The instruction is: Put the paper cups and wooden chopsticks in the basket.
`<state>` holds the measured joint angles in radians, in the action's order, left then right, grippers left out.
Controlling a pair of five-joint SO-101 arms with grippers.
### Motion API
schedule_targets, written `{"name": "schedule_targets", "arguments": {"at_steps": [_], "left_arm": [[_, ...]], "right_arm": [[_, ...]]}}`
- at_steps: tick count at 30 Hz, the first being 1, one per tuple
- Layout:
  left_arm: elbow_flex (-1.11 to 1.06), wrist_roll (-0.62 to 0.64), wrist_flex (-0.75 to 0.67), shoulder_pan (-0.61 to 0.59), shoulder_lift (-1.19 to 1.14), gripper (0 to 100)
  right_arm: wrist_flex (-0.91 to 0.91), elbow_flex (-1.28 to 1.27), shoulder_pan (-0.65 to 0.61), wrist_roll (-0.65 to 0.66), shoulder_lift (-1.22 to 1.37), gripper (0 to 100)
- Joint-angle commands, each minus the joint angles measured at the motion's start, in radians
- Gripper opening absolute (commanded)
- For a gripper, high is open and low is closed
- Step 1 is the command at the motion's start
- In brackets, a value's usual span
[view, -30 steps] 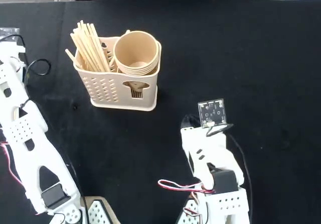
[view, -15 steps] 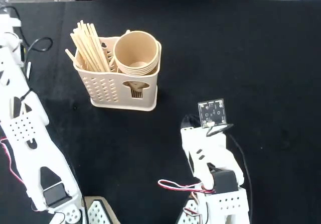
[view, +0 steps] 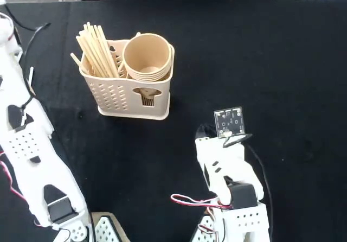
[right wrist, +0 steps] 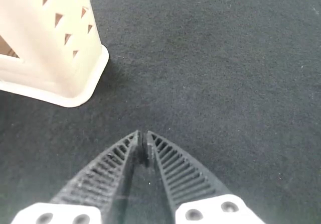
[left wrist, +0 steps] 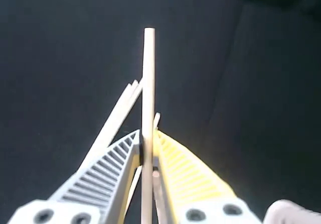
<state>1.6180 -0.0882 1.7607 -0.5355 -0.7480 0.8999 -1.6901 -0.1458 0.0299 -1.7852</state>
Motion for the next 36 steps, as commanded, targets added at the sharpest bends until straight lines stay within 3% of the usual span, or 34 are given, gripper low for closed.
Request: {"name": "schedule_targets", "arguments": {"at_steps": [1, 7, 10, 17, 20, 23, 29, 36], "left_arm": [[0.045, 0.04, 0.005, 0.018, 0.163, 3], [0.042, 0.041, 0.006, 0.039, 0.359, 3], [-0.061, 0.04, 0.008, 0.056, 0.47, 3], [-0.71, 0.006, -0.002, 0.163, 0.896, 3], [-0.969, -0.012, -0.08, 0.217, 1.088, 3], [-1.228, -0.015, -0.253, 0.255, 1.266, 3], [-1.825, -0.081, -0.783, 0.334, 1.591, 3], [-2.221, 0.127, -1.369, 0.343, 1.847, 3]], "right_arm": [[0.0, 0.001, 0.012, 0.012, -0.012, 1.5], [0.0, 0.001, 0.012, 0.012, -0.012, 1.5], [0.0, 0.001, 0.012, 0.012, -0.012, 1.5], [0.0, 0.001, 0.012, 0.012, -0.012, 1.5], [0.002, 0.001, 0.012, 0.012, -0.012, 1.4], [0.002, 0.001, 0.014, 0.012, -0.012, 1.4], [0.002, 0.001, 0.014, 0.012, -0.012, 1.4], [0.002, 0.001, 0.014, 0.012, -0.012, 1.5]]}}
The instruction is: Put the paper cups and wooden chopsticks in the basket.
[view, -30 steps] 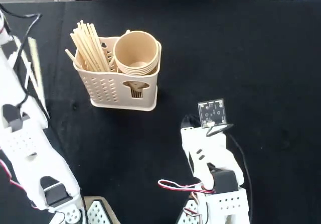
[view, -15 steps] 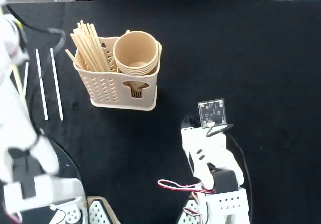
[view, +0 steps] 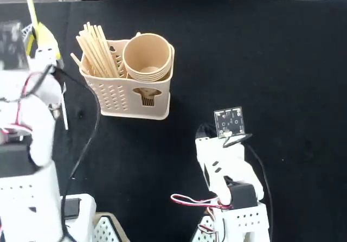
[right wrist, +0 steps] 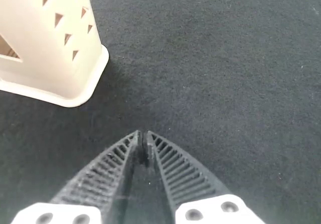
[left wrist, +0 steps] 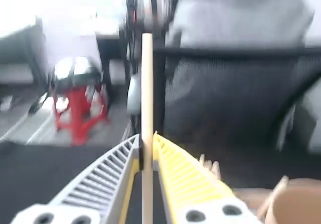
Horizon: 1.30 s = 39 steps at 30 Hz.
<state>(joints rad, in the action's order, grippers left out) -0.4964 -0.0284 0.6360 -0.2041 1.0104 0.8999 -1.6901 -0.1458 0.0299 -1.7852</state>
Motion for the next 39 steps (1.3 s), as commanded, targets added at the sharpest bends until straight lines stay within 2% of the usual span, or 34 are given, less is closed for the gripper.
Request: {"name": "schedule_targets", "arguments": {"at_steps": [1, 8, 13, 22, 26, 39], "left_arm": [[-0.127, 0.084, -0.288, 0.021, 0.109, 3], [-0.048, 0.135, -0.319, 0.157, 0.126, 3], [-0.024, 0.135, -0.377, 0.213, -0.006, 3], [-0.001, 0.143, -0.52, 0.22, -0.256, 3], [0.001, 0.232, -0.586, 0.203, -0.338, 3], [-0.038, 0.276, -0.598, 0.131, -0.448, 3]], "right_arm": [[0.002, 0.001, 0.014, 0.012, -0.012, 1.5], [0.0, 0.001, 0.014, 0.012, -0.012, 1.5], [0.0, 0.001, 0.014, 0.012, -0.012, 1.5], [-0.003, 0.001, 0.014, 0.044, -0.012, 1.4], [-0.005, 0.001, 0.012, 0.052, -0.012, 1.4], [-0.003, 0.001, 0.012, 0.052, -0.012, 1.4]]}}
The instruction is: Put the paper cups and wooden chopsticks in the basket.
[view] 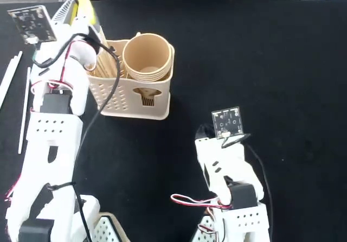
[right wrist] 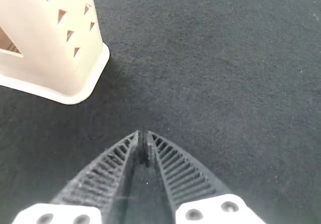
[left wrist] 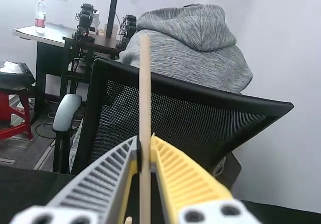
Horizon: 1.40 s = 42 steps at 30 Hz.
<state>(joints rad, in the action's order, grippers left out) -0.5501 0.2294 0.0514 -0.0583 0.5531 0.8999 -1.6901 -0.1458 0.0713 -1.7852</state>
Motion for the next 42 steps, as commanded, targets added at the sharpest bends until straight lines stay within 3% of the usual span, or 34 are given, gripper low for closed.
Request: {"name": "schedule_targets", "arguments": {"at_steps": [1, 6, 14, 18, 22, 27, 34, 42], "left_arm": [[-0.005, 0.012, -0.012, -0.008, 0.015, 3], [-0.019, 0.011, 0.259, 0.056, 0.12, 17], [0.163, 0.011, 0.611, -0.001, 0.252, 18], [0.302, 0.011, 0.833, -0.171, 0.232, 18], [0.36, -0.037, 0.97, -0.364, 0.143, 18], [0.386, -0.157, 1.011, -0.53, -0.041, 18], [0.513, -0.347, 1.022, -0.593, -0.473, 18], [0.921, -0.385, 1.049, -0.622, -1.025, 17]], "right_arm": [[-0.003, 0.001, 0.012, 0.011, -0.012, 1.4], [-0.002, 0.001, 0.012, 0.011, -0.012, 1.4], [0.0, 0.001, 0.012, 0.011, -0.012, 1.4], [0.0, 0.001, 0.012, 0.011, -0.012, 1.4], [0.0, 0.001, 0.012, 0.011, -0.012, 1.4], [0.0, 0.001, 0.012, 0.011, -0.012, 1.3], [0.002, 0.001, 0.012, 0.011, -0.012, 1.3], [0.002, 0.001, 0.012, 0.011, -0.012, 1.3]]}}
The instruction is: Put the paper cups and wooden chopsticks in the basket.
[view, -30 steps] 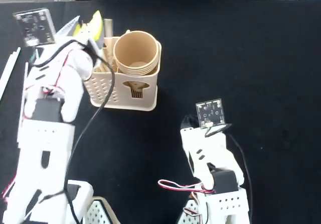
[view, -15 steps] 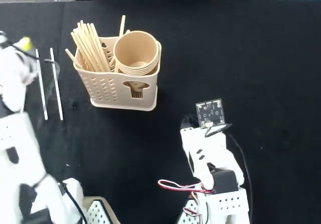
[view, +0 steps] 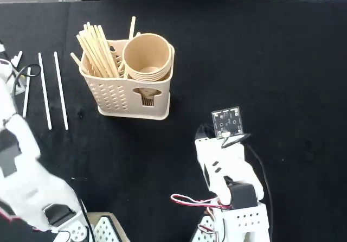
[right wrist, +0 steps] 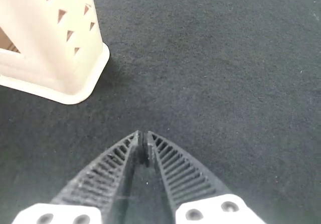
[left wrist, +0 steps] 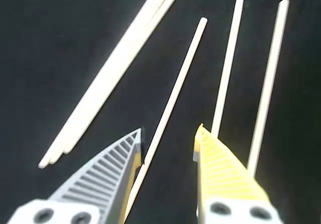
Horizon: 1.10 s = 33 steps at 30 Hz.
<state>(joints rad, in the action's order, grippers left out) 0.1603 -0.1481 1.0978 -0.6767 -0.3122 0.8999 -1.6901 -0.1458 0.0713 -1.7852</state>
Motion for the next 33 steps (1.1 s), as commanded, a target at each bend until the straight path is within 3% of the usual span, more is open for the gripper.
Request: {"name": "schedule_targets", "arguments": {"at_steps": [1, 11, 16, 19, 28, 33], "left_arm": [[0.283, -0.008, 0.021, 0.004, -0.23, 17], [1.199, -0.015, 0.373, 0.047, -0.904, 17], [1.475, -0.02, 0.511, 0.039, -1.085, 10], [1.501, -0.064, 0.575, 0.041, -1.092, 3], [1.5, -0.064, 0.666, 0.027, -0.916, 3], [1.241, 0.023, 0.669, -0.024, -0.681, 3]], "right_arm": [[0.002, 0.001, 0.012, 0.011, -0.012, 1.3], [0.002, 0.001, 0.012, 0.011, -0.012, 1.3], [0.002, 0.001, 0.012, 0.011, -0.012, 1.3], [0.002, 0.001, 0.012, 0.011, -0.012, 1.3], [0.002, 0.001, 0.012, 0.011, -0.012, 1.3], [0.002, 0.001, 0.012, 0.011, -0.012, 1.3]]}}
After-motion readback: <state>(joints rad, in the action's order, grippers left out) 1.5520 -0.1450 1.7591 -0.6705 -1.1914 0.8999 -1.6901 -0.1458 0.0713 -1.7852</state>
